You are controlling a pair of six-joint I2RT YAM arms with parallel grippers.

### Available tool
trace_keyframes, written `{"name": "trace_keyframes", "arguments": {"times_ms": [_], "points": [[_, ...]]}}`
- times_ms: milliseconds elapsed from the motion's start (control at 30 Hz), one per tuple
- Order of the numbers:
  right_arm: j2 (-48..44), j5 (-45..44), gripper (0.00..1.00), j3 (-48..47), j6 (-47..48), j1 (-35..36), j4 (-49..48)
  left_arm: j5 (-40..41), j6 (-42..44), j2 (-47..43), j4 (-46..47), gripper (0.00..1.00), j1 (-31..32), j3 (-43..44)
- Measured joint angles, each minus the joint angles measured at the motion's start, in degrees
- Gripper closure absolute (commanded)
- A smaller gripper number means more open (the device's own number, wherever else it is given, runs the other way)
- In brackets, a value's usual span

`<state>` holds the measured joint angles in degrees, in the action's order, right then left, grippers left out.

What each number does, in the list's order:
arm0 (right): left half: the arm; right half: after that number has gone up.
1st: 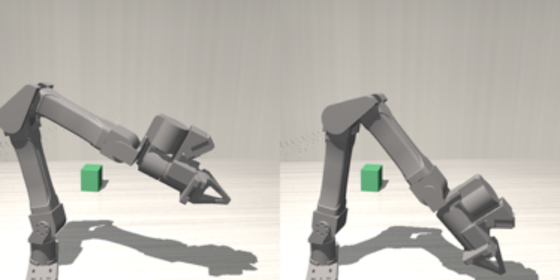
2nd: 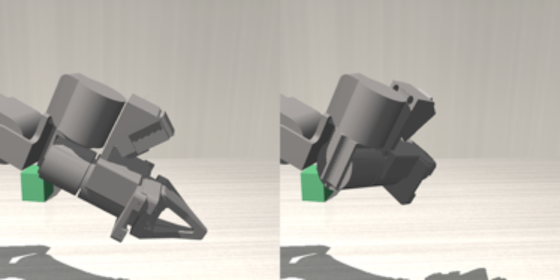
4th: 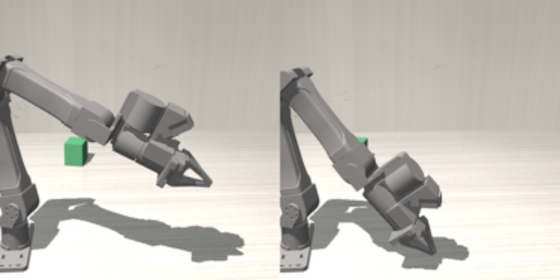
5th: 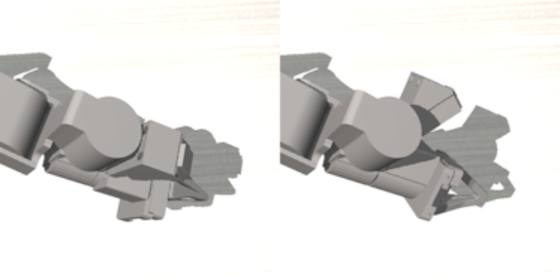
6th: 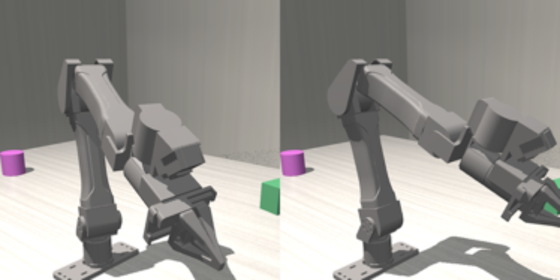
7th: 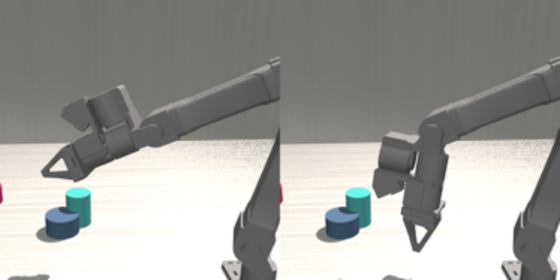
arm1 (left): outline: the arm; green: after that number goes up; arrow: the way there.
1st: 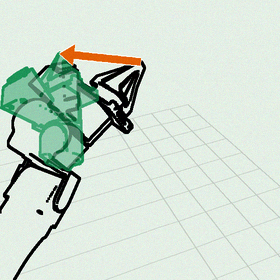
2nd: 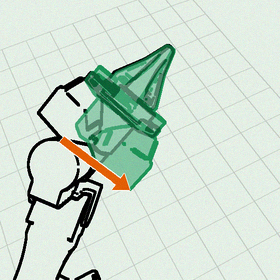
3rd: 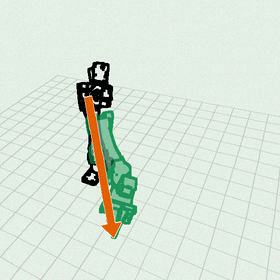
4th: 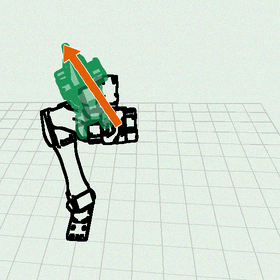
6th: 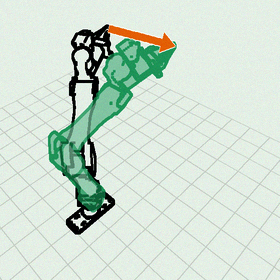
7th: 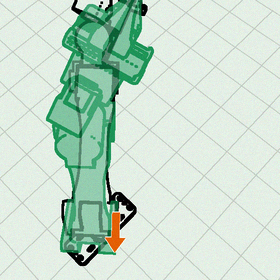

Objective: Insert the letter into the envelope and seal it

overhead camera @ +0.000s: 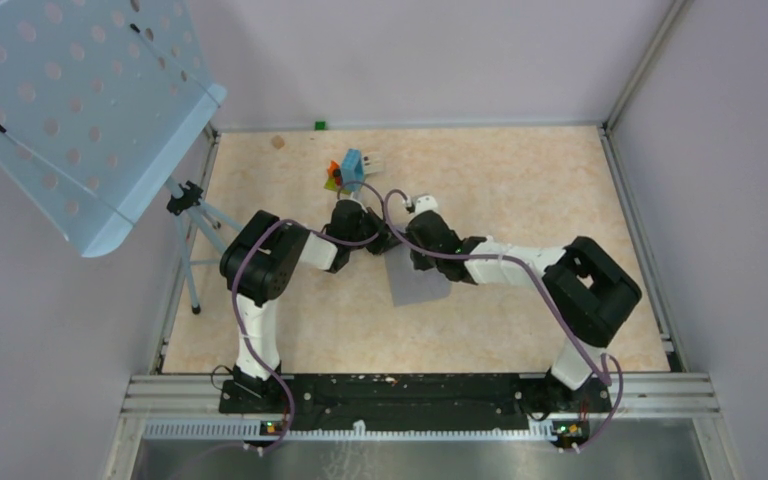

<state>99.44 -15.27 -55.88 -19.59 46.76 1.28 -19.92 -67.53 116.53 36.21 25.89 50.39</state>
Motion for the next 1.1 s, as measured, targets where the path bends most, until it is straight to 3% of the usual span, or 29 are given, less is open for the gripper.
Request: {"name": "trace_keyframes", "arguments": {"times_ms": [500, 767, 933, 1000, 1100], "points": [[-5.16, 2.91, 1.0, 4.52, -1.25, 0.33, 2.4, -0.02, -0.02, 0.0, -0.66, 1.0, 0.0, 0.28], [-9.14, 5.44, 1.0, 4.59, -2.78, -0.61, 11.67, 0.22, 0.5, 0.0, -1.4, 1.0, 0.04, 0.83], [-15.21, 11.06, 1.0, 4.37, -5.07, -5.01, 14.97, 0.7, 3.37, 0.0, -1.92, 1.0, 0.13, 1.68], [-17.92, 13.22, 1.0, 3.45, -5.73, -6.71, 16.2, 0.59, 5.22, 0.0, -2.38, 0.93, 0.13, 2.34], [-21.16, 16.46, 1.0, 0.79, -6.6, -8.9, 17.57, 0.0, 8.83, -0.13, -4.39, 0.72, 0.13, 4.07]]}}
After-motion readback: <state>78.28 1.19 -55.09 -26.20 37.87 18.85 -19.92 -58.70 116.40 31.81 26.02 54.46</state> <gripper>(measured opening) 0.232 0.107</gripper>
